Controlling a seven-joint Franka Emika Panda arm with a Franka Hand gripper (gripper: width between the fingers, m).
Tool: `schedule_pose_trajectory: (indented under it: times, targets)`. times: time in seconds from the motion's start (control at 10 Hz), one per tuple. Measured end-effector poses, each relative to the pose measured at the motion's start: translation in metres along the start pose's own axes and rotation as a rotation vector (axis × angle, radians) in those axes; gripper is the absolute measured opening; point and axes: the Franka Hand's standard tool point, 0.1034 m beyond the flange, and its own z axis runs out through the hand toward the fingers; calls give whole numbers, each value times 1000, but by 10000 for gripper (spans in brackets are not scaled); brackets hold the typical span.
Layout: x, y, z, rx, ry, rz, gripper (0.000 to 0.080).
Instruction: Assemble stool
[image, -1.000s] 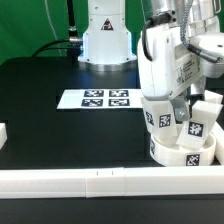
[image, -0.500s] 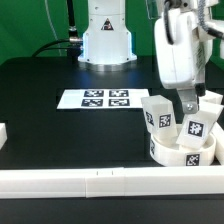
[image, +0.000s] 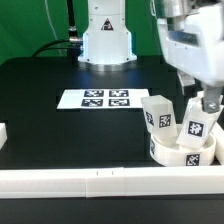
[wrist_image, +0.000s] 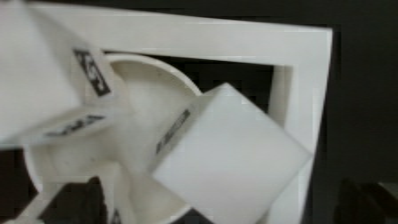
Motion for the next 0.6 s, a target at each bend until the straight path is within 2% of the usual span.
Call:
schedule_pose_trajectory:
  times: [0.4,0.5,0.6]
  targets:
    - [2,1,0,-9,12,-296,648]
    - [-2,1,1,-36,36,-468,648]
    - [-8,-1,0,-52,49,-618,648]
